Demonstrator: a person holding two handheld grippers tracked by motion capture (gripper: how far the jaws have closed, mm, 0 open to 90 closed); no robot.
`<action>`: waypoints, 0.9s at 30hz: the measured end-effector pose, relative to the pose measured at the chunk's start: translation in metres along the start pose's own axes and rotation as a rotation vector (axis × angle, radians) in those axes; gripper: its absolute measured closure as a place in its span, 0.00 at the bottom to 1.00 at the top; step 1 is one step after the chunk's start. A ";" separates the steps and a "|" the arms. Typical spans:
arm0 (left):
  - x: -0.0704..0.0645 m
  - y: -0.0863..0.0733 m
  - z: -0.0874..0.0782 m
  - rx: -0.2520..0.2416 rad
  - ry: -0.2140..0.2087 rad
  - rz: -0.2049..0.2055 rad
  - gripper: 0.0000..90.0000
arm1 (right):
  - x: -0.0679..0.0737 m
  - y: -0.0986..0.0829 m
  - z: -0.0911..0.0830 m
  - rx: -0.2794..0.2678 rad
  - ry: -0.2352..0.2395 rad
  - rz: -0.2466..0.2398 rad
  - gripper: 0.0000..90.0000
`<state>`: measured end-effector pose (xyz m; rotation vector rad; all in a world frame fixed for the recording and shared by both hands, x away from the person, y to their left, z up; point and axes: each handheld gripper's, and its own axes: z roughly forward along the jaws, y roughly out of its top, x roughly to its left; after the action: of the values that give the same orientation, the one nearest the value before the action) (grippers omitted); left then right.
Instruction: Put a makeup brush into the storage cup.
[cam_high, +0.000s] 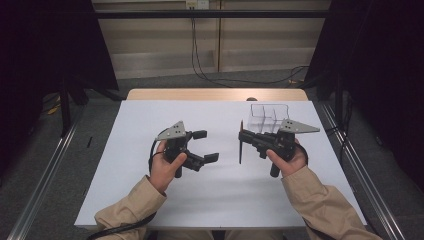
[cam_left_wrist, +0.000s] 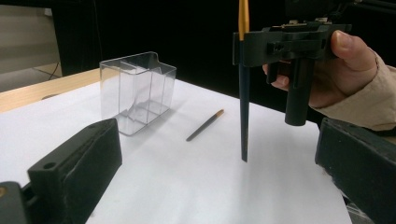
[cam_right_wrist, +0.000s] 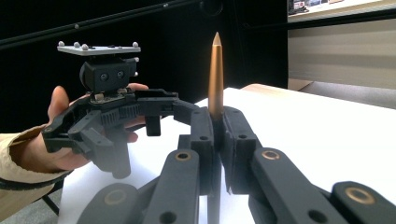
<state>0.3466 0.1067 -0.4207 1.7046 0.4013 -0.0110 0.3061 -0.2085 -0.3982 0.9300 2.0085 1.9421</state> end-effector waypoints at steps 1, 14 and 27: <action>0.001 0.000 -0.002 0.001 0.006 0.000 0.00 | 0.000 0.000 0.000 0.002 0.000 0.000 0.93; 0.006 -0.001 -0.037 0.002 0.060 0.045 0.00 | 0.000 -0.002 0.000 0.006 0.000 0.002 0.93; 0.009 -0.005 -0.073 -0.020 0.127 0.047 0.00 | 0.001 -0.002 0.003 0.005 0.003 0.003 0.93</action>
<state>0.3374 0.1794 -0.4146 1.6992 0.4544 0.1355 0.3061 -0.2057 -0.4004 0.9324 2.0153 1.9431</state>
